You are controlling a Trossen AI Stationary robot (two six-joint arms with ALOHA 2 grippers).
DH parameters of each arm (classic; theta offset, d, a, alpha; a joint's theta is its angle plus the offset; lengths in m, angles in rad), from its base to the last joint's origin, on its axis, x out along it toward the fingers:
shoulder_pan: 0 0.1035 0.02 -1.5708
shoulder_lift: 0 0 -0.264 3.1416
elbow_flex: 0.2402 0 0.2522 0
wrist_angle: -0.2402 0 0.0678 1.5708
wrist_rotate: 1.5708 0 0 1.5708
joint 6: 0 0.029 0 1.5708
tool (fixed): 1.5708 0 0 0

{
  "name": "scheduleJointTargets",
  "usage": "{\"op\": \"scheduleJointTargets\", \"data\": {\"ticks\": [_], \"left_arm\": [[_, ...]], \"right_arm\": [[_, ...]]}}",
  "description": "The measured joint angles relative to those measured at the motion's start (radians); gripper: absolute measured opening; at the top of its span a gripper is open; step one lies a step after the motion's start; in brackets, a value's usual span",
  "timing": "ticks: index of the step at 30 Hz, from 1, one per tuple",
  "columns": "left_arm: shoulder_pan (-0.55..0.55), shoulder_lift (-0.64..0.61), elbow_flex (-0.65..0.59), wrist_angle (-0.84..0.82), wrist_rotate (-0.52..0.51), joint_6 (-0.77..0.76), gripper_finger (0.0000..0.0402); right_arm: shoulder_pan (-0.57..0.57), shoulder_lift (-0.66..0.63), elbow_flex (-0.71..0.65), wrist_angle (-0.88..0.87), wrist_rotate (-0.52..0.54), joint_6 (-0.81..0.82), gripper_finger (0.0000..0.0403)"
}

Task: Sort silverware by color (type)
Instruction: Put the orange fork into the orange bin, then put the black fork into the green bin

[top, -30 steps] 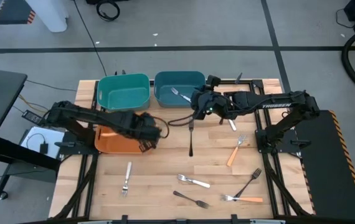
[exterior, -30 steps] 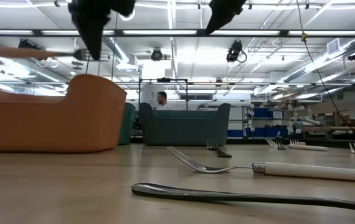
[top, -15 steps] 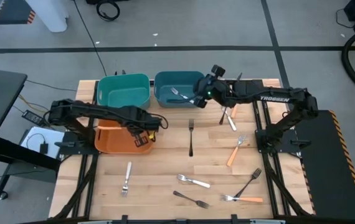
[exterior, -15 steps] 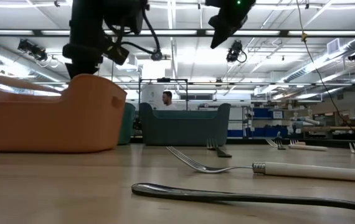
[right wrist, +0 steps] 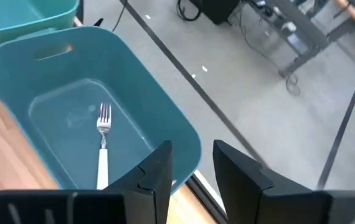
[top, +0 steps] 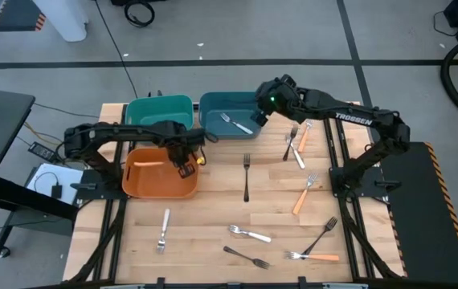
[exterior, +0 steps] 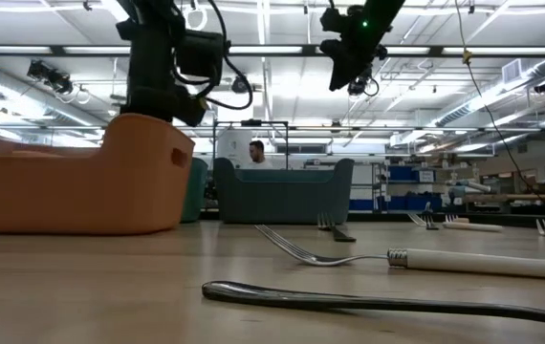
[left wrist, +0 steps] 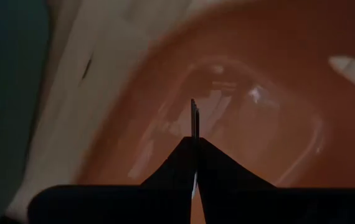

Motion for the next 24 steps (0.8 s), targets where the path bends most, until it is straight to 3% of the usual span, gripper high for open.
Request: {"op": "scheduleJointTargets", "data": {"ticks": [5, 11, 19, 24], "left_arm": [[0.072, 0.000, 0.000, 0.047, 0.101, 0.045, 0.0016], [0.099, 0.000, 0.000, 0.058, 0.111, 0.077, 0.0021], [0.097, 0.000, 0.000, 0.060, 0.113, 0.069, 0.0083], [0.097, 0.000, 0.000, 0.060, 0.113, 0.042, 0.0106]], "right_arm": [[-0.052, 0.000, 0.000, -0.008, -0.009, 0.020, 0.0124], [-0.077, 0.000, 0.000, -0.032, -0.010, 0.019, 0.0124], [-0.070, 0.000, 0.000, -0.034, -0.017, 0.066, 0.0124], [-0.049, 0.000, 0.000, -0.071, -0.085, 0.136, 0.0124]]}}
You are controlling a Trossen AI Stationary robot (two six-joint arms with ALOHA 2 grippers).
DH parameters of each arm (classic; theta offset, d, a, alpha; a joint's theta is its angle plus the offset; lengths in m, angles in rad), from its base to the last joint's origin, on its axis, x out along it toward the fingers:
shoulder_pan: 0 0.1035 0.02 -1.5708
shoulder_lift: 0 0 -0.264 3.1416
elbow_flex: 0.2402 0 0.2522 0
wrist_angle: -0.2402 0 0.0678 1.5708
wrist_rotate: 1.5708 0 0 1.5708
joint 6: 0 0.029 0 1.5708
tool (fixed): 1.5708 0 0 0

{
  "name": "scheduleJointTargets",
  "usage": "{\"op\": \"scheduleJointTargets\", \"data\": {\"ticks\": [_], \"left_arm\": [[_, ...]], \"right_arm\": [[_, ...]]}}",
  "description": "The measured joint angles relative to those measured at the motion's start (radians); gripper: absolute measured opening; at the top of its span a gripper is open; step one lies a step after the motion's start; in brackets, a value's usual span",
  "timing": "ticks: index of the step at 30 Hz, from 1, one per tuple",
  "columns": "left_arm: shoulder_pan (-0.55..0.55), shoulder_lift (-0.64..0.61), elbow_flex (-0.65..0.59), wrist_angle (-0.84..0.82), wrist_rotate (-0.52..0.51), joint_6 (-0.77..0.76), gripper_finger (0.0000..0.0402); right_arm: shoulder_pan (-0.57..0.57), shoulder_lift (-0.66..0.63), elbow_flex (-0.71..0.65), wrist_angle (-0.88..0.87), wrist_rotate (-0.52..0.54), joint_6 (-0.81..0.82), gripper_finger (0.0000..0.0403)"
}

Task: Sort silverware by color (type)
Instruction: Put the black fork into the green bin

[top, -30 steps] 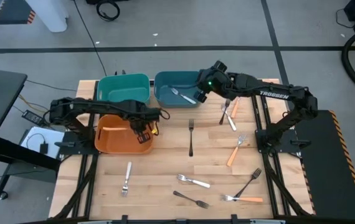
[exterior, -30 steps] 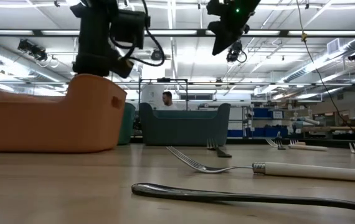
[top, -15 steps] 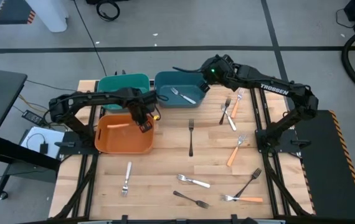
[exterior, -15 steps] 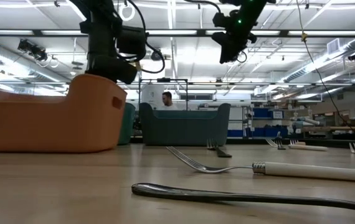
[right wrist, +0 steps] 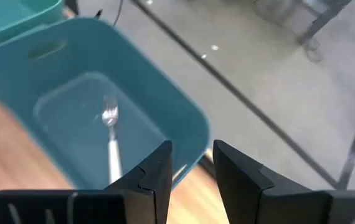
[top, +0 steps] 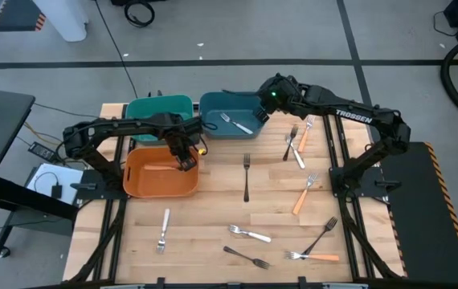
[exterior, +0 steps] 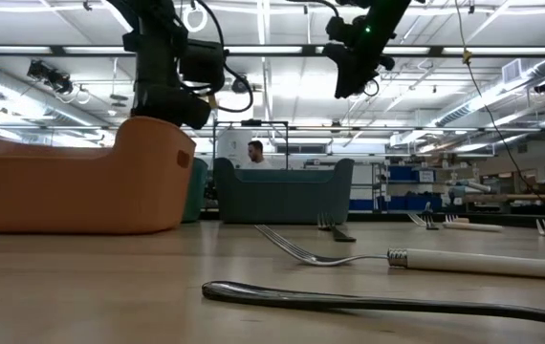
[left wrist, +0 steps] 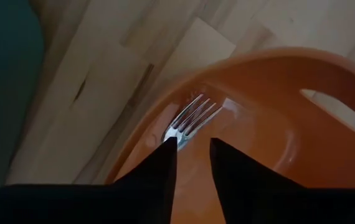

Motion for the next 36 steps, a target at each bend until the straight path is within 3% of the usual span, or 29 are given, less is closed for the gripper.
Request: {"op": "scheduleJointTargets", "data": {"ticks": [5, 11, 21, 29, 36], "left_arm": [[0.001, -0.015, 0.019, -0.006, 0.000, -0.026, 0.0106], [-0.014, -0.043, 0.121, -0.033, -0.001, -0.027, 0.0105], [-0.071, -0.059, 0.311, -0.076, -0.001, -0.015, 0.0105], [-0.101, -0.059, 0.366, -0.072, -0.002, -0.014, 0.0105], [-0.132, -0.058, 0.366, -0.107, -0.003, 0.040, 0.0105]], "right_arm": [[0.006, 0.000, 0.000, -0.136, -0.008, 0.100, 0.0124], [0.010, -0.001, -0.020, -0.327, -0.185, 0.305, 0.0124], [0.124, -0.001, -0.185, -0.296, -0.389, 0.330, 0.0124], [0.292, 0.000, -0.203, -0.144, -0.343, 0.337, 0.0124], [0.409, 0.000, -0.203, -0.237, -0.358, 0.465, 0.0124]]}}
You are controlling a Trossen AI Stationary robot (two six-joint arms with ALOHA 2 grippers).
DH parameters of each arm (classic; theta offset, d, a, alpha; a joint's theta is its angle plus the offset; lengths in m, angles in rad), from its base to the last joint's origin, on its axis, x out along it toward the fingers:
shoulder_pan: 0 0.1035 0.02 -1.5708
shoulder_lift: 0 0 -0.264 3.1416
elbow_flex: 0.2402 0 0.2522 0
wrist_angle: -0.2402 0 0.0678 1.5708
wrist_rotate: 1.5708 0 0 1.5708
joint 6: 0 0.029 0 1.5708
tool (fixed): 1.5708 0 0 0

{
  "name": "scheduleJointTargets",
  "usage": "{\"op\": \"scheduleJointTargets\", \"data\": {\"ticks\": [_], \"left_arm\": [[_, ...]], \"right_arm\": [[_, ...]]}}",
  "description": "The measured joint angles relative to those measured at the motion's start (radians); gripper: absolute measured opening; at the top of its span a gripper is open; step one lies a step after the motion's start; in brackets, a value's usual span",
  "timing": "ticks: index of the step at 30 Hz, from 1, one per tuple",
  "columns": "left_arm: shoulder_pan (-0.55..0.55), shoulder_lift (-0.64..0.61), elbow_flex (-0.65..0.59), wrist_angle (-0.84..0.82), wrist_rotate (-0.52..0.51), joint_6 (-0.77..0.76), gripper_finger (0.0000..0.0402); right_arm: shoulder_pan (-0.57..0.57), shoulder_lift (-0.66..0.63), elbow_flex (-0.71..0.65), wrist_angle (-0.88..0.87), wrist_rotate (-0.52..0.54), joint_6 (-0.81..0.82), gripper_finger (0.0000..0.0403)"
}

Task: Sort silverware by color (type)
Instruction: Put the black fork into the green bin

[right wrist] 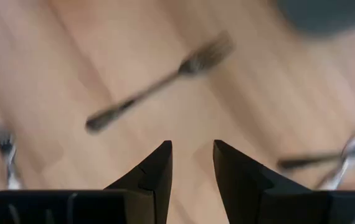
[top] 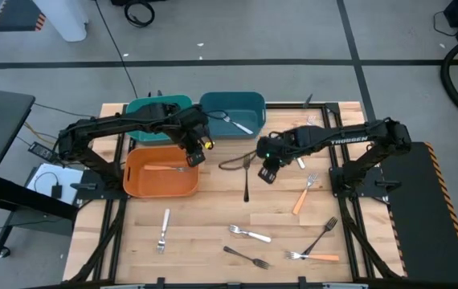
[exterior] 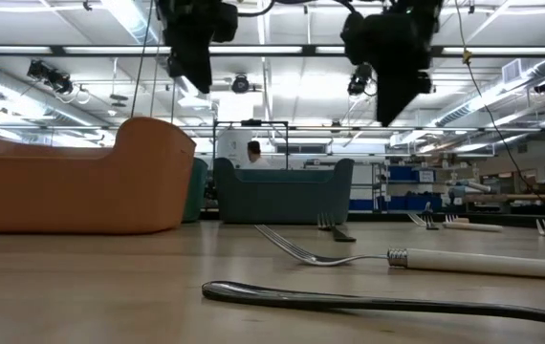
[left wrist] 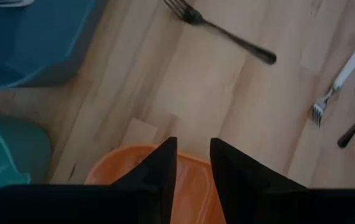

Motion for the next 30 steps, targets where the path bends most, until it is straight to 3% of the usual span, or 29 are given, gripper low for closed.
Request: {"op": "scheduleJointTargets", "data": {"ticks": [9, 15, 19, 23, 30], "left_arm": [[-0.039, 0.000, 0.000, 0.004, 0.000, 0.022, 0.0105], [-0.065, 0.000, 0.000, 0.033, 0.000, 0.066, 0.0105], [-0.080, 0.000, 0.000, 0.039, 0.001, 0.092, 0.0105], [-0.082, 0.000, -0.001, 0.039, 0.001, 0.101, 0.0105], [-0.079, 0.000, -0.001, 0.042, 0.000, 0.102, 0.0105]], "right_arm": [[0.202, 0.000, 0.000, -0.215, -0.090, 0.701, 0.0124], [0.355, 0.000, 0.000, -0.219, -0.062, 0.969, 0.0124], [0.390, 0.000, 0.000, -0.199, 0.020, 1.064, 0.0124], [0.354, 0.019, 0.000, -0.132, 0.107, 1.114, 0.0124], [0.217, 0.140, 0.000, 0.132, 0.096, 0.854, 0.0124]]}}
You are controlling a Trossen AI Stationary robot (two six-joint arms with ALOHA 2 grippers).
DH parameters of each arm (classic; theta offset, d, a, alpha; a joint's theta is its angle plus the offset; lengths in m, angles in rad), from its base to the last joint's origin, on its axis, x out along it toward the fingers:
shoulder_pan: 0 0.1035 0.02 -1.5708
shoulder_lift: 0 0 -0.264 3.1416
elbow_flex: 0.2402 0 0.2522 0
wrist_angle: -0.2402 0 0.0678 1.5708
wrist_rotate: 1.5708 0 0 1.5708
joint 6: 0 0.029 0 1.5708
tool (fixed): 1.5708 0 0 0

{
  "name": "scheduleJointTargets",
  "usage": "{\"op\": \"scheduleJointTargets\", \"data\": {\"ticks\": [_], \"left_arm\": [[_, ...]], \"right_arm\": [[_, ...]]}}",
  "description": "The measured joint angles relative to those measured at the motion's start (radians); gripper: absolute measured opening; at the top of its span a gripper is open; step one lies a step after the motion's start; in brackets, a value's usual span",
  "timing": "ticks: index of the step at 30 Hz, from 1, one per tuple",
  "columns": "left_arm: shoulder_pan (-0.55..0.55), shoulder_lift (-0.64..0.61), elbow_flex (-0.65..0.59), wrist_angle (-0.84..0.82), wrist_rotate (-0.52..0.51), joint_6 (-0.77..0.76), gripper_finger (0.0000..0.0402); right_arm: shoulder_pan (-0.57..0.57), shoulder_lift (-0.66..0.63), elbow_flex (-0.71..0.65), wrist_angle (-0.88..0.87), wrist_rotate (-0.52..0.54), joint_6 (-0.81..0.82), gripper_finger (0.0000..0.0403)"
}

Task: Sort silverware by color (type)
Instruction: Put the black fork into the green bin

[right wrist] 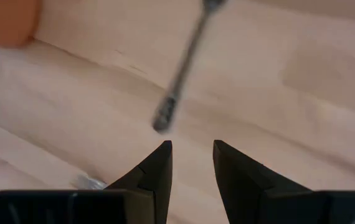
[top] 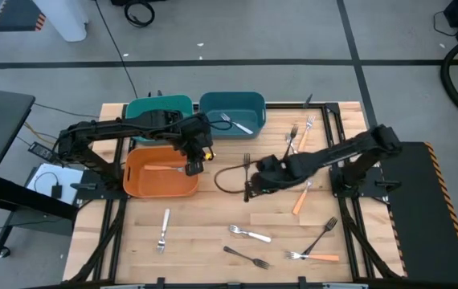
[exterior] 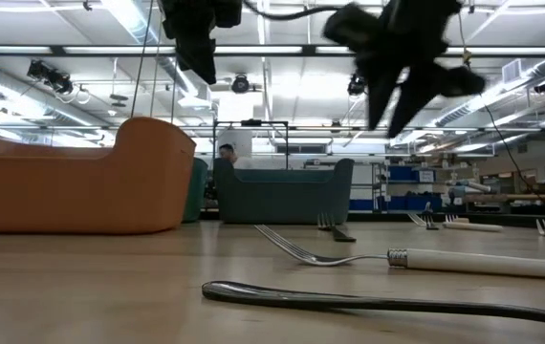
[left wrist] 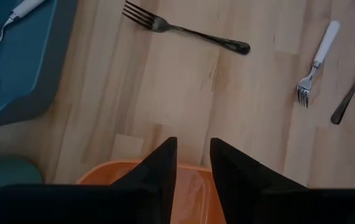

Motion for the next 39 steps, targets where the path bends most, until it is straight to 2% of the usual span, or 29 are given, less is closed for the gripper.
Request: {"op": "scheduleJointTargets", "data": {"ticks": [4, 11, 18, 26, 33, 36, 39], "left_arm": [[0.000, 0.000, 0.000, 0.007, -0.027, 0.000, 0.0105], [0.001, 0.000, 0.000, 0.061, -0.073, -0.011, 0.0105], [0.026, 0.000, 0.000, 0.087, -0.072, -0.011, 0.0105], [0.045, 0.000, 0.000, 0.086, -0.071, -0.009, 0.0105], [0.045, 0.000, 0.000, 0.087, -0.072, 0.002, 0.0105], [0.045, 0.000, 0.000, 0.087, -0.071, 0.022, 0.0105], [0.045, 0.000, 0.000, 0.087, -0.072, 0.024, 0.0105]], "right_arm": [[-0.079, 0.063, 0.000, 0.069, 0.032, -0.015, 0.0124], [-0.170, 0.183, 0.000, 0.137, 0.009, -0.044, 0.0124], [-0.195, 0.250, 0.000, 0.234, -0.002, -0.069, 0.0124], [-0.232, 0.324, 0.000, 0.259, -0.015, -0.068, 0.0123], [-0.244, 0.341, 0.005, 0.262, -0.015, -0.068, 0.0121], [-0.244, 0.342, 0.004, 0.257, -0.004, -0.068, 0.0108], [-0.245, 0.342, 0.003, 0.245, -0.010, -0.070, 0.0079]]}}
